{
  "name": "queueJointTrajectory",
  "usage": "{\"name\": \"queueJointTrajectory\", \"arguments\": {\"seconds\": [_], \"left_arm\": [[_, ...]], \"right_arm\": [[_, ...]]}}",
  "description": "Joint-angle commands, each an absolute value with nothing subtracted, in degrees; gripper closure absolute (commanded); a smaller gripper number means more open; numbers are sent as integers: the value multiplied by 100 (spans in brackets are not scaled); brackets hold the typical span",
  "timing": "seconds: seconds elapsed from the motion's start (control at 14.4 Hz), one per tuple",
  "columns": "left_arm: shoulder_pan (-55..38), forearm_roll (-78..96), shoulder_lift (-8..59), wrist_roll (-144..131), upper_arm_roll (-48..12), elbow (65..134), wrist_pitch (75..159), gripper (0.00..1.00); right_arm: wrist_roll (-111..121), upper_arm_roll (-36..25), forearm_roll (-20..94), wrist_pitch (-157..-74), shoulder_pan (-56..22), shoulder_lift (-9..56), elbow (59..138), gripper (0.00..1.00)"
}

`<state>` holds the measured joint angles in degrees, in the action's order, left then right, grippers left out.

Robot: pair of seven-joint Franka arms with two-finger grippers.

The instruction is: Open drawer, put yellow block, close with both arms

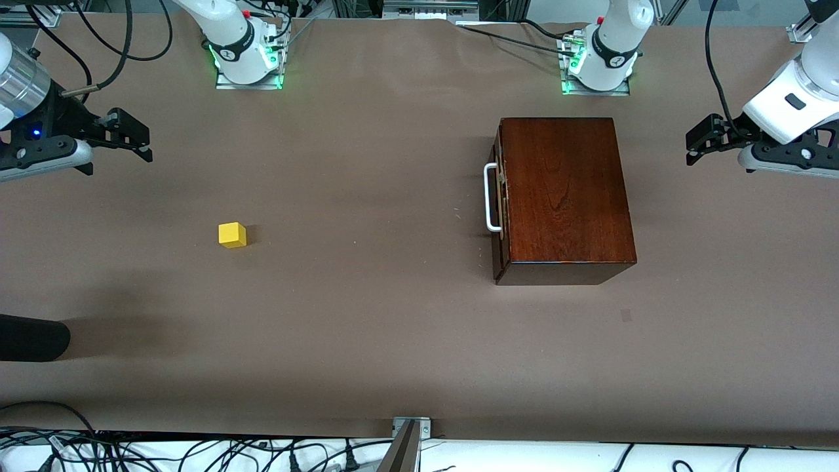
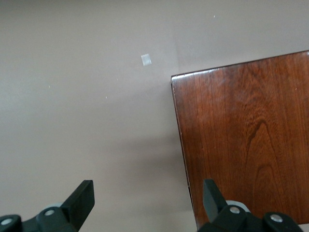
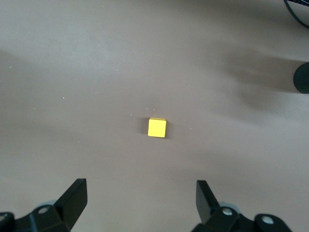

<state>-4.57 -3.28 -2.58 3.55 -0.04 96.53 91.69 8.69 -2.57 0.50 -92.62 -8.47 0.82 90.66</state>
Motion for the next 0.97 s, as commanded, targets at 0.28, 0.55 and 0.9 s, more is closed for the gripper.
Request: {"name": "queueJointTrajectory", "arguments": {"seconds": [0.28,0.55,0.9], "left_arm": [[-448,-229,-158,334,-26,9396,8834,0],[-457,-237,-167,360,-35,9387,8807,0],[-501,-229,-176,369,-87,9352,8543,0]], "right_arm": [[449,-281,149,-9150,-870,123,8930,0],[448,-281,149,-9149,-870,132,8930,0],[439,-281,149,-9141,-870,132,8930,0]]}}
